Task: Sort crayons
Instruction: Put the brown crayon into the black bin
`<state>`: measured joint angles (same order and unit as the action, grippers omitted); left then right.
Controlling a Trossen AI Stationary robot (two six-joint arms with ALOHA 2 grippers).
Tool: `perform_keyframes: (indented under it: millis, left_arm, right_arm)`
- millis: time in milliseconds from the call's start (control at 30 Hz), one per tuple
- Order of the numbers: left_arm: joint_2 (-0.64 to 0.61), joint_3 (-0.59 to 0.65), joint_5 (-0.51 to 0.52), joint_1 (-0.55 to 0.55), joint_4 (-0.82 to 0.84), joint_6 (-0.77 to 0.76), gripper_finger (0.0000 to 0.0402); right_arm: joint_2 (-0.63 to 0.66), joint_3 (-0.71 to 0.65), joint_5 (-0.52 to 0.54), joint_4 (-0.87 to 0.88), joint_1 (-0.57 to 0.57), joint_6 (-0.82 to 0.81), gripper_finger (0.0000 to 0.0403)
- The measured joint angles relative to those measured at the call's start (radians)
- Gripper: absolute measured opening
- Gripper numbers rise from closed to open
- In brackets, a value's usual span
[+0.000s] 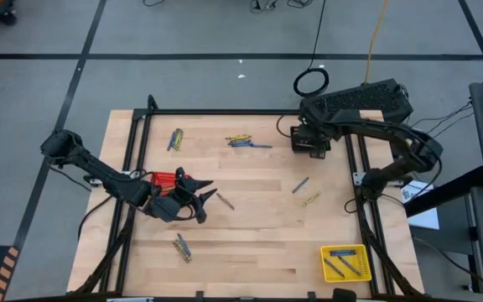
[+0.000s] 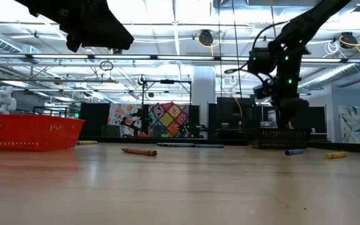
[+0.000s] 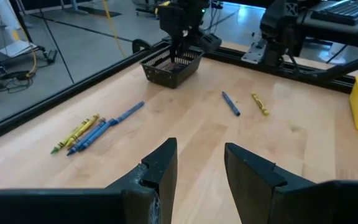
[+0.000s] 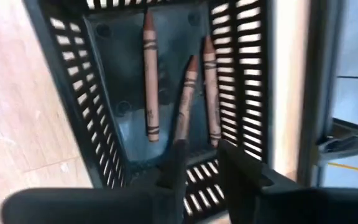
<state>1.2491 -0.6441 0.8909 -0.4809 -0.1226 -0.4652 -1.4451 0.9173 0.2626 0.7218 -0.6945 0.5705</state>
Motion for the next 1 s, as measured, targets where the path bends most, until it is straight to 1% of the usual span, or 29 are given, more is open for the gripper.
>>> perform_keyframes:
  millis: [100, 167, 200, 267, 367, 433, 533, 633, 700, 767, 833, 900, 1000]
  left_arm:
    - [0.000, 0.000, 0.000, 0.000, 0.000, 0.000, 0.0137]
    - [0.000, 0.000, 0.000, 0.000, 0.000, 0.000, 0.0137]
    - [0.000, 0.000, 0.000, 0.000, 0.000, 0.000, 0.0137]
    - [0.000, 0.000, 0.000, 0.001, 0.000, 0.000, 0.0137]
    - [0.000, 0.000, 0.000, 0.001, 0.000, 0.005, 0.0137]
    - [0.000, 0.000, -0.001, 0.000, 0.000, 0.012, 0.0137]
    - [0.000, 0.000, -0.035, -0.010, 0.000, 0.051, 0.0137]
    - [0.000, 0.000, -0.085, -0.025, -0.001, 0.092, 0.0137]
    - [0.000, 0.000, -0.126, -0.036, -0.009, 0.140, 0.0137]
    - [0.000, 0.000, -0.182, -0.051, -0.061, 0.205, 0.0137]
    - [0.000, 0.000, -0.215, -0.065, -0.150, 0.277, 0.0137]
    - [0.000, 0.000, -0.219, -0.073, -0.224, 0.344, 0.0137]
    - [0.000, 0.000, -0.208, -0.070, -0.254, 0.378, 0.0137]
  right_arm:
    - [0.069, 0.004, 0.000, 0.003, 0.001, -0.037, 0.0103]
    - [0.126, 0.004, -0.013, 0.005, 0.008, -0.115, 0.0115]
    - [0.158, 0.004, -0.042, 0.001, 0.014, -0.163, 0.0117]
    - [0.221, -0.006, -0.148, -0.033, 0.042, -0.263, 0.0119]
    - [0.308, -0.062, -0.309, -0.176, 0.133, -0.386, 0.0111]
    - [0.353, -0.122, -0.344, -0.326, 0.222, -0.450, 0.0100]
    - [0.388, -0.223, -0.344, -0.558, 0.363, -0.545, 0.0083]
    - [0.385, -0.316, -0.325, -0.778, 0.496, -0.614, 0.0067]
    - [0.364, -0.364, -0.261, -0.901, 0.584, -0.641, 0.0056]
    - [0.338, -0.400, -0.176, -0.991, 0.660, -0.662, 0.0046]
    - [0.302, -0.415, -0.091, -1.059, 0.724, -0.678, 0.0037]
    - [0.268, -0.417, -0.026, -1.086, 0.776, -0.682, 0.0030]
    - [0.218, -0.417, 0.010, -1.127, 0.823, -0.664, 0.0022]
